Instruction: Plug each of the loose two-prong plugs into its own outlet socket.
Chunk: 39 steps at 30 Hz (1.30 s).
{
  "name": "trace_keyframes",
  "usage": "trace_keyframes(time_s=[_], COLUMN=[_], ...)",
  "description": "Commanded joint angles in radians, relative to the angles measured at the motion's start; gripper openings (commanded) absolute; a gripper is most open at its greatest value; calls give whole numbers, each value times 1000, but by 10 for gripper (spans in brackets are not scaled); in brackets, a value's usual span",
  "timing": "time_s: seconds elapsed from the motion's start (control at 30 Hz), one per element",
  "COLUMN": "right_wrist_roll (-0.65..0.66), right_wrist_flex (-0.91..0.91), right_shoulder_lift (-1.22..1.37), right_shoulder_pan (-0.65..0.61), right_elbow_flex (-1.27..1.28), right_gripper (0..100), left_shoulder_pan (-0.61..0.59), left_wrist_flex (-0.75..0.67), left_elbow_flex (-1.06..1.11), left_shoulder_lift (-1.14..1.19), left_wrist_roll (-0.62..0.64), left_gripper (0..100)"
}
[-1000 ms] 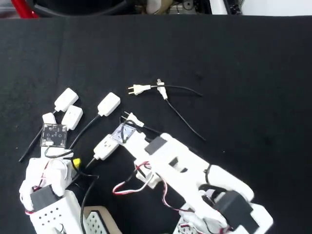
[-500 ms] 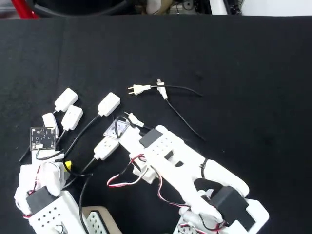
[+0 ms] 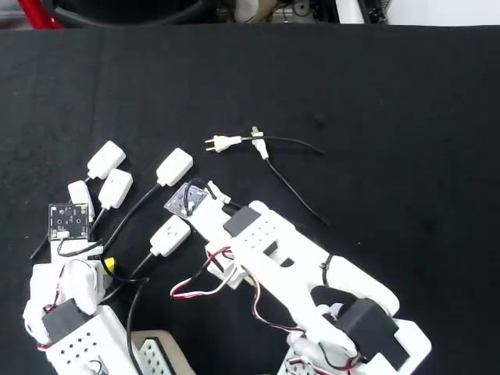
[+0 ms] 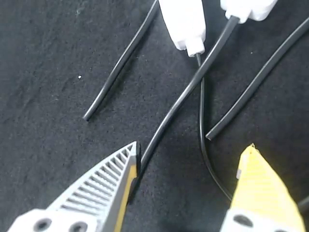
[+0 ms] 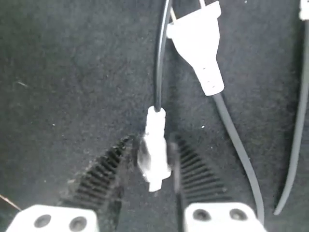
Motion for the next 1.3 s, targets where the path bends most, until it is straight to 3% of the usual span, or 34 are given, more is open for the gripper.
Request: trace_keyframes(time_s=[0.0,0.57,0.97,1.27], right_wrist_roll=[-9,-9,2,92], right_wrist_flex=[-11,35,15,-77], right_shoulder_lift=[2,4,4,-4], right_shoulder_pan=[-6,25,20,18], right_elbow_flex=[-39,-45,-35,7], right_gripper=[87,83,20,12], left_shoulder_pan=[-13,-13,-13,-8], left_wrist_flex=[-20,-17,-15,-14], left_elbow_flex=[19,19,19,19], left_shoulder_lift=[-8,-8,-8,-8], left_wrist_roll=[-5,-5,-5,-5], left_gripper=[324,324,324,324])
